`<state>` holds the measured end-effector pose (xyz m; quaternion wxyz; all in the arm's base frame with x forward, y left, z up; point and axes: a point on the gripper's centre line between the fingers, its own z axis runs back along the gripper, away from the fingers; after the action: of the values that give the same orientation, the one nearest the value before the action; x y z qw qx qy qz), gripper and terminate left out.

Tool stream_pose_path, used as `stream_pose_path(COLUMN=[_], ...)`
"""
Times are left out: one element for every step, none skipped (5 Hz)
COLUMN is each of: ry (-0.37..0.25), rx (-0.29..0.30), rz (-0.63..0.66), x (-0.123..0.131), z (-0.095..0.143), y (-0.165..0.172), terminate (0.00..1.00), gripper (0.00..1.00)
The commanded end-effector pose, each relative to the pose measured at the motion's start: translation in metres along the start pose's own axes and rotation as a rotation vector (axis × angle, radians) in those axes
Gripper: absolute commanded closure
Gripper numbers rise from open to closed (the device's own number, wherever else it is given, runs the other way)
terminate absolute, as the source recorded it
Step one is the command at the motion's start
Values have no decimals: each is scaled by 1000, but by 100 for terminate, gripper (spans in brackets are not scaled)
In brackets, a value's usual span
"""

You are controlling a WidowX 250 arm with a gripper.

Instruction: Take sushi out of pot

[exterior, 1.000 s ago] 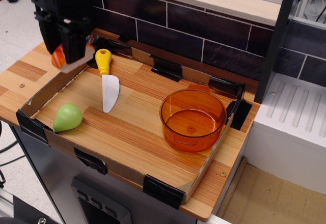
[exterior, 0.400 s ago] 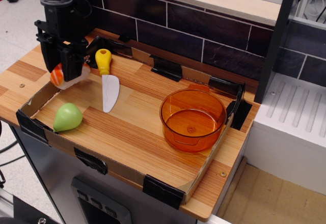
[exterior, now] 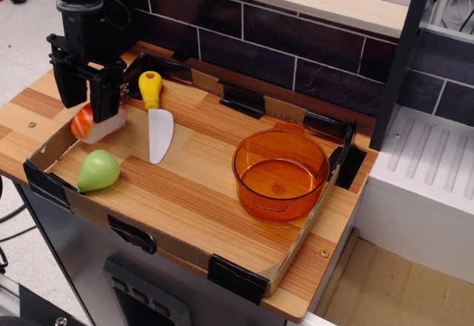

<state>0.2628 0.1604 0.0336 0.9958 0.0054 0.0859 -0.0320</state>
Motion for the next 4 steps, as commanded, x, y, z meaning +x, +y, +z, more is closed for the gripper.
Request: stream_pose_path(ry=[-91,-172,-208,-167], rx=[4,-54,-106,-87], rz=[46,55,51,-46], x=[-5,-7,-9,-10], z=[45,83,116,131], y=[-5,-11,-22,-38], terminate=[0,0,0,0], gripper=[0,0,0,0])
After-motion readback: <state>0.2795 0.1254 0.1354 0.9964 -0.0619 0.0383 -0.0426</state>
